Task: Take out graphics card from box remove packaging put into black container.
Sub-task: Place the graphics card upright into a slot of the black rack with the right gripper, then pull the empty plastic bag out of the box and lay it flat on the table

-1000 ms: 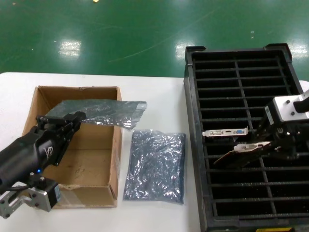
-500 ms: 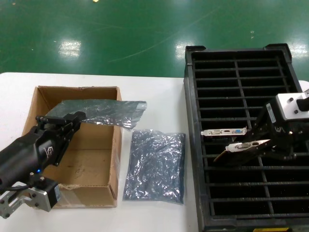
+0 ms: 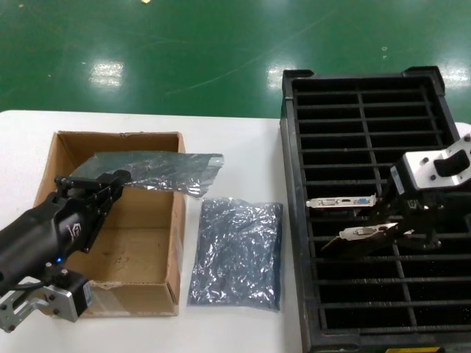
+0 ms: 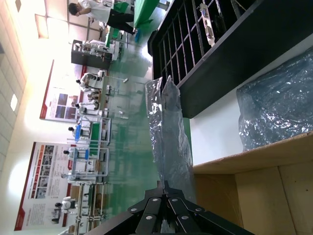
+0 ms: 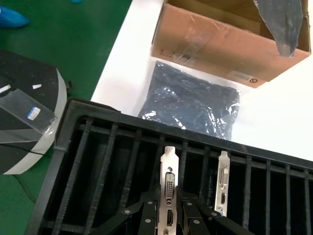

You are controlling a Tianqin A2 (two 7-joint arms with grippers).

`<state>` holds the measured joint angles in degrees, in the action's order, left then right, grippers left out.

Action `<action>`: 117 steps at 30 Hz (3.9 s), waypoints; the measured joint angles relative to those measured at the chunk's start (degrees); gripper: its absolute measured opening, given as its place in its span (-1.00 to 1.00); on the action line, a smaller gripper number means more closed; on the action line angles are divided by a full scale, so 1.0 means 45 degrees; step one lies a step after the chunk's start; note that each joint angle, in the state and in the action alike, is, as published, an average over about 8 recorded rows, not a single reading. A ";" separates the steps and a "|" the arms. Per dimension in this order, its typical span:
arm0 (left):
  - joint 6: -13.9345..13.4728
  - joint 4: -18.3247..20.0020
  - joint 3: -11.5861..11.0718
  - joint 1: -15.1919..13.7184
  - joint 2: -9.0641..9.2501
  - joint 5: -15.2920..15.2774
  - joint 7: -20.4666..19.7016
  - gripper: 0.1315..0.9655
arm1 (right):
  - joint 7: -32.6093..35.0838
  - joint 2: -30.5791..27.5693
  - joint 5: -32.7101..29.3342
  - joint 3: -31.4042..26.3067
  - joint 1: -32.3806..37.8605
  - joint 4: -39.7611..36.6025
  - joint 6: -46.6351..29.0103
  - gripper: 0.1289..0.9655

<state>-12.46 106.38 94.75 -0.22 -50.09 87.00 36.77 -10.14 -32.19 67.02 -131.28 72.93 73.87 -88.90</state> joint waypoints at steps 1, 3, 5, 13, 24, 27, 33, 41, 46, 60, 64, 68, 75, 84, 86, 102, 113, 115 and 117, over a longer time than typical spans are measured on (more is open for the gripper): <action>0.0000 0.0000 0.0000 0.0000 0.0000 0.0000 0.0000 -0.98 | 0.0019 0.0048 -0.0034 -0.0034 0.0005 -0.0070 0.0016 -0.86; 0.0000 0.0000 0.0000 0.0000 0.0000 0.0000 0.0000 -0.98 | 0.0051 0.0136 -0.0097 -0.0098 0.0008 -0.0186 0.0047 -0.86; 0.0000 0.0000 0.0000 0.0000 0.0000 0.0000 0.0000 -0.98 | 0.0079 0.0222 -0.0161 -0.0163 0.0005 -0.0286 0.0076 -0.86; 0.0000 0.0000 0.0000 0.0000 0.0000 0.0000 0.0000 -0.98 | 0.0190 0.0566 -0.0398 -0.0409 -0.0020 -0.0659 0.0198 -0.86; 0.0000 0.0000 0.0000 0.0000 0.0000 0.0000 0.0000 -0.98 | 0.0398 0.0954 -0.0652 -0.0632 -0.0033 -0.1253 0.0469 -0.86; 0.0000 0.0000 0.0000 0.0000 0.0000 0.0000 0.0000 -0.98 | 0.0455 0.1021 -0.0701 -0.0657 -0.0055 -0.1371 0.0570 -0.86; 0.0000 0.0000 0.0000 0.0000 0.0000 0.0000 0.0000 -0.98 | 0.0577 0.1174 -0.0768 -0.0681 -0.0084 -0.1649 0.0805 -0.86; 0.0000 0.0000 0.0000 0.0000 0.0000 0.0000 0.0000 -0.98 | 0.0702 0.1376 -0.0807 -0.0720 -0.0108 -0.2032 0.1026 -0.75; 0.0000 0.0000 0.0000 0.0000 0.0000 0.0000 0.0000 -0.98 | 0.0713 0.1375 -0.0766 -0.0722 -0.0144 -0.2047 0.1011 -0.61; 0.0000 0.0000 0.0000 0.0000 0.0000 0.0000 0.0000 -0.98 | 0.0338 0.0486 -0.0134 -0.0058 -0.0346 -0.0694 0.0701 -0.05; 0.0000 0.0000 0.0000 0.0000 0.0000 0.0000 0.0000 -0.98 | 0.0208 0.0047 0.0266 0.0547 -0.0711 -0.0137 0.1130 0.20; 0.0000 0.0000 0.0000 0.0000 0.0000 0.0000 0.0000 -0.98 | 0.0089 -0.0509 0.0820 0.1587 -0.1573 0.0504 0.2283 0.44; 0.0000 0.0000 0.0000 0.0000 0.0000 0.0000 0.0000 -0.98 | 0.0497 -0.1141 0.1981 0.4000 -0.4212 0.1233 0.5495 0.57; -0.0516 0.0247 -0.0209 -0.0210 0.0265 -0.0660 -0.1367 -0.98 | 0.1332 -0.1078 0.2586 0.5434 -0.5840 0.1228 0.7401 0.85; -0.1117 0.0435 -0.0493 -0.0395 0.0656 -0.1151 -0.2401 -0.98 | 0.1324 -0.1079 0.2586 0.5429 -0.5837 0.1228 0.7391 0.90; -1.0240 0.0198 -0.5101 -0.3756 0.8605 -0.6888 -1.2007 -0.98 | 0.1318 -0.1081 0.2591 0.5429 -0.5842 0.1229 0.7389 1.00; -1.2846 -0.0450 -0.5195 -0.5267 1.0426 -1.0804 -1.7527 -0.98 | 0.1318 -0.1081 0.2591 0.5429 -0.5842 0.1229 0.7390 1.00; -1.2797 -0.0320 -0.4945 -0.5382 1.0384 -1.0698 -1.7969 -0.98 | 0.1318 -0.1081 0.2591 0.5429 -0.5841 0.1229 0.7390 1.00; -1.2775 -0.0067 -0.4703 -0.5498 1.0296 -1.0474 -1.8366 -0.98 | 0.1318 -0.1082 0.2591 0.5429 -0.5841 0.1229 0.7390 1.00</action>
<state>-69.95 106.08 73.59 -24.96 -3.76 39.87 -45.87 -4.21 -37.06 78.68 -106.85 46.65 79.40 -55.65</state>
